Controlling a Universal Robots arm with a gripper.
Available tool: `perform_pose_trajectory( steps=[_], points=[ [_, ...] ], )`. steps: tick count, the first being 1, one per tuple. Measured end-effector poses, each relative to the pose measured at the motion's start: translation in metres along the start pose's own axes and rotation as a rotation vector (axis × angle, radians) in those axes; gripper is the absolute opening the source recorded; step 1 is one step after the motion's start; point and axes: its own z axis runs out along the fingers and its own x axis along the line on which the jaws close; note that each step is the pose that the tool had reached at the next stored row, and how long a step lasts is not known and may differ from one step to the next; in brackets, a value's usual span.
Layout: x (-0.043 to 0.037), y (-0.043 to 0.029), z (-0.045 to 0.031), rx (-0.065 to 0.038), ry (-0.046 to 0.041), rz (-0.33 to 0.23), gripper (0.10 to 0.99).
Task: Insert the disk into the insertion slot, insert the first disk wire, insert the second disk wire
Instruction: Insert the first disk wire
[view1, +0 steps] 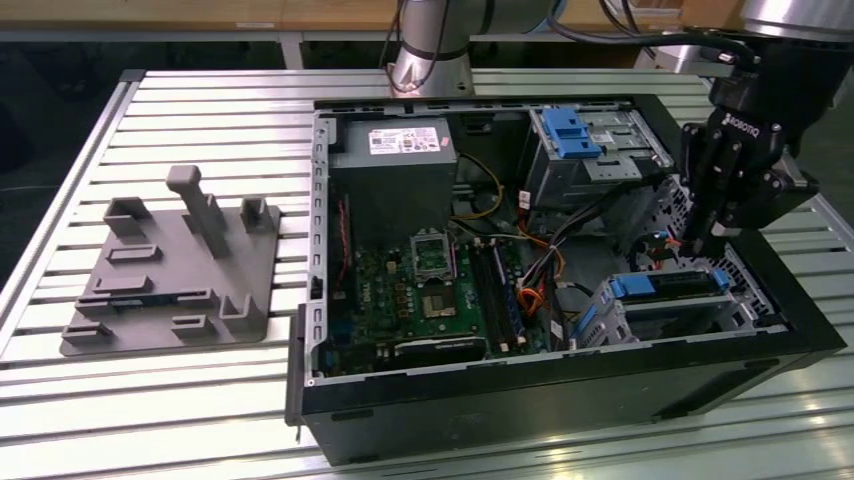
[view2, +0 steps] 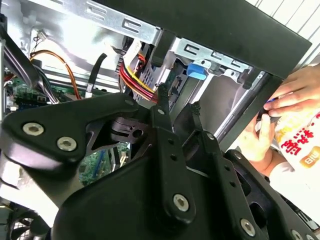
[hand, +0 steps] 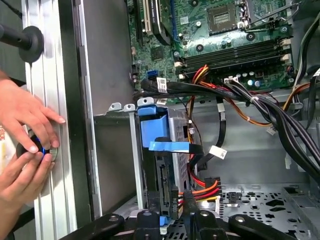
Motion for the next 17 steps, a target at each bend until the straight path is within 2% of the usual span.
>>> perform_pose_trajectory(
  steps=[1, 2, 5, 10, 13, 17],
  points=[
    [0.0000, -0.0001, -0.0001, 0.000, -0.0036, 0.000, 0.322],
    [-0.0001, -0.0001, 0.0000, -0.001, -0.0114, -0.001, 0.322],
    [0.0001, -0.0001, -0.0001, -0.002, -0.0213, -0.001, 0.322],
    [0.0022, -0.0003, 0.0007, -0.004, -0.0457, -0.002, 0.322],
    [0.0053, -0.0007, 0.0018, -0.006, -0.0646, -0.003, 0.322],
    [0.0091, -0.0011, 0.0031, -0.008, -0.0850, -0.004, 0.322]
  ],
)
